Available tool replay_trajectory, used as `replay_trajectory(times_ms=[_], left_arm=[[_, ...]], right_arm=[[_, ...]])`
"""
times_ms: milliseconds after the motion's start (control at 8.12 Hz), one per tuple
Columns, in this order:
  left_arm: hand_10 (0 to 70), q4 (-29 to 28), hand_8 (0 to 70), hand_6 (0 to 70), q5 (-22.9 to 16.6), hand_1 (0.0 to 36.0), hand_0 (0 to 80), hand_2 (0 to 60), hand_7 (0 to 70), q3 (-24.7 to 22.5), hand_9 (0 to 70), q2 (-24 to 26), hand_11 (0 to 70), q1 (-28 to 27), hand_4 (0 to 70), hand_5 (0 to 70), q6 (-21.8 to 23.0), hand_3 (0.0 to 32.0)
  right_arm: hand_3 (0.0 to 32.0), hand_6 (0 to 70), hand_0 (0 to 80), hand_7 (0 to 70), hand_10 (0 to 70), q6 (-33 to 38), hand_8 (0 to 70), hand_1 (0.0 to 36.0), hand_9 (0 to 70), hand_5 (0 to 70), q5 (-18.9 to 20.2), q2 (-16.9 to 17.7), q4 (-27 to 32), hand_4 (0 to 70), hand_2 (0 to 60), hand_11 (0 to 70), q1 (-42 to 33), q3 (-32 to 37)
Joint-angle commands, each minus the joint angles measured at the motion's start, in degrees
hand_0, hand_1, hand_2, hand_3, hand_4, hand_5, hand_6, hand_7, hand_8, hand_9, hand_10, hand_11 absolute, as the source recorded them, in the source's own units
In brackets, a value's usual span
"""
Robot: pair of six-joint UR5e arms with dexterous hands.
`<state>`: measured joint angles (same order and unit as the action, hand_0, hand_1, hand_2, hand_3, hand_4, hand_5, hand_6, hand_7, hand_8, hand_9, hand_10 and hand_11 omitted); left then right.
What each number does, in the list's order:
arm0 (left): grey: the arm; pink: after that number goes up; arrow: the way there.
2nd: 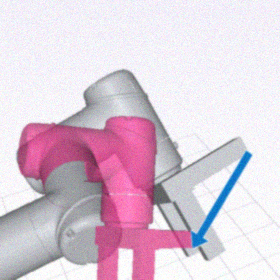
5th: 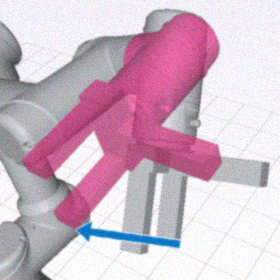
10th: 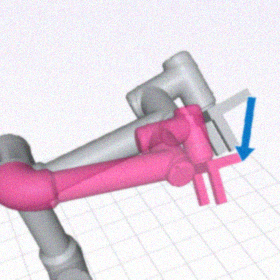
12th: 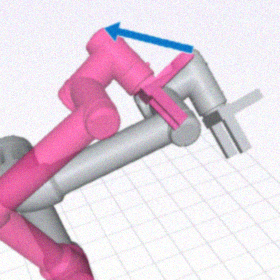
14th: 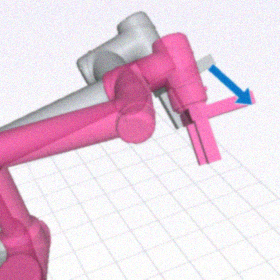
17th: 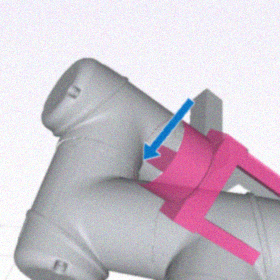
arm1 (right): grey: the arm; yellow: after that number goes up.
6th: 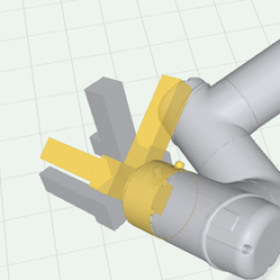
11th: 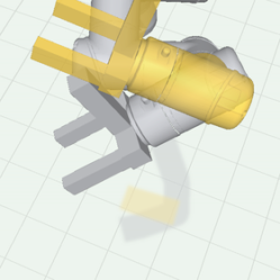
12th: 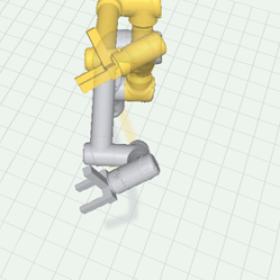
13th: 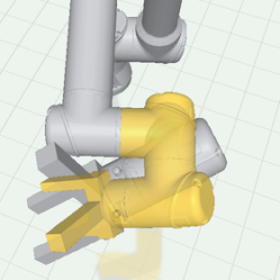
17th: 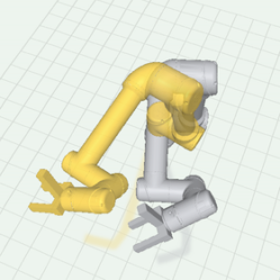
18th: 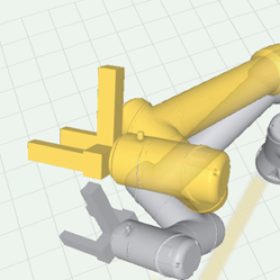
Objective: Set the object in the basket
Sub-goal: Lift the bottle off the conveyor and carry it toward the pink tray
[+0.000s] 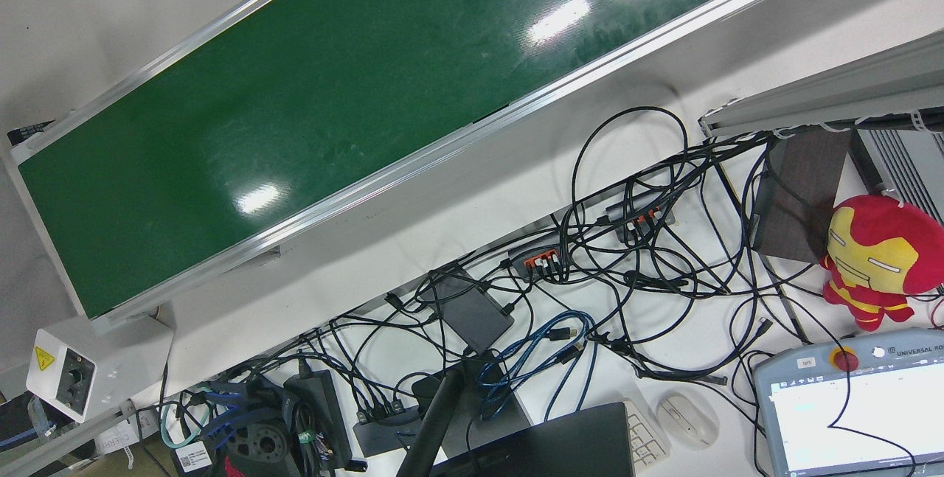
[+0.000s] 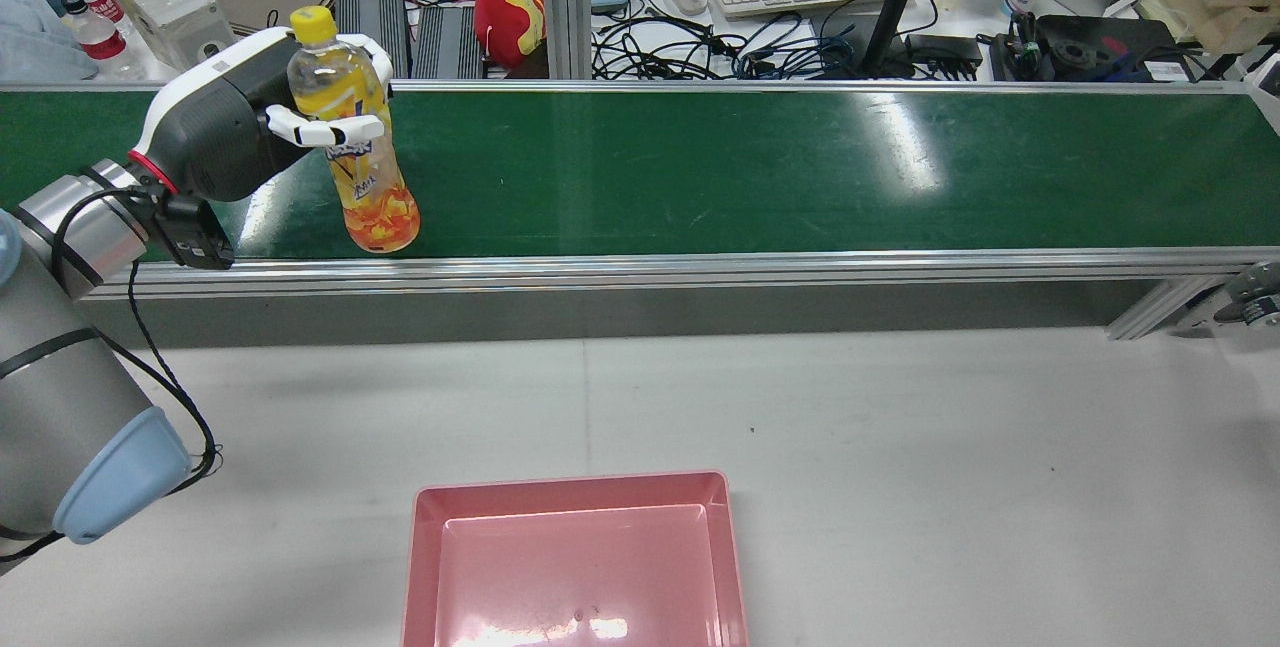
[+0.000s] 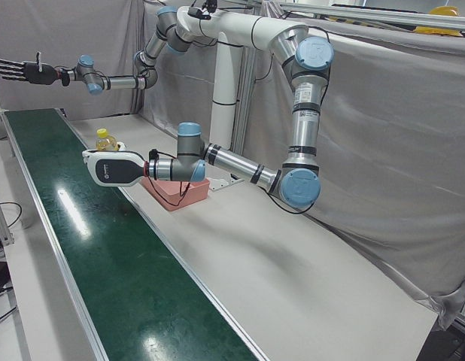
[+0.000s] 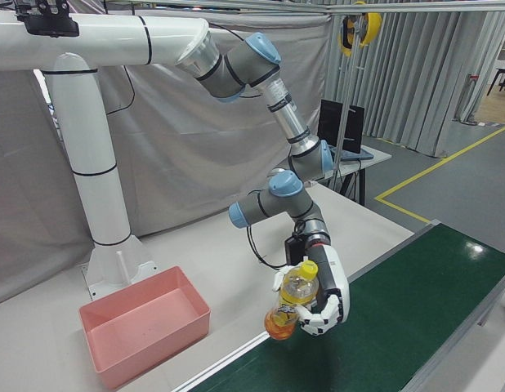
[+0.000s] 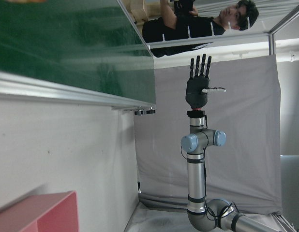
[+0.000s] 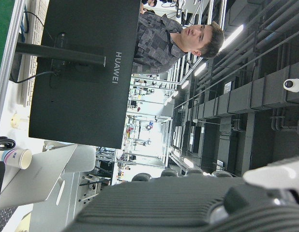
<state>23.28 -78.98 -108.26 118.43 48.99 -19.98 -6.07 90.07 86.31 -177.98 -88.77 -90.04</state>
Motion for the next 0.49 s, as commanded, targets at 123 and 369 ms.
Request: replay_trajectory(times_ms=[123,369], left_arm=[[64.1,9.1,70.0,59.7,-2.0,13.1,47.7,55.8,59.6,-10.3,70.0,0.1,70.0,-11.7,42.0,70.0,-5.8,0.0],[63.2,9.9,70.0,60.6,-2.0,12.8,47.5,56.0,60.6,-10.5,70.0,0.5,70.0,-18.7,42.6,70.0,-8.6,0.0]], right_arm=[[0.0,0.0,0.0,0.0,0.0,0.0,0.0,0.0,0.0,0.0,0.0,0.0,0.0,0.0,0.0,0.0,0.0,0.0],[0.0,0.0,0.0,0.0,0.0,0.0,0.0,0.0,0.0,0.0,0.0,0.0,0.0,0.0,0.0,0.0,0.1,0.0]])
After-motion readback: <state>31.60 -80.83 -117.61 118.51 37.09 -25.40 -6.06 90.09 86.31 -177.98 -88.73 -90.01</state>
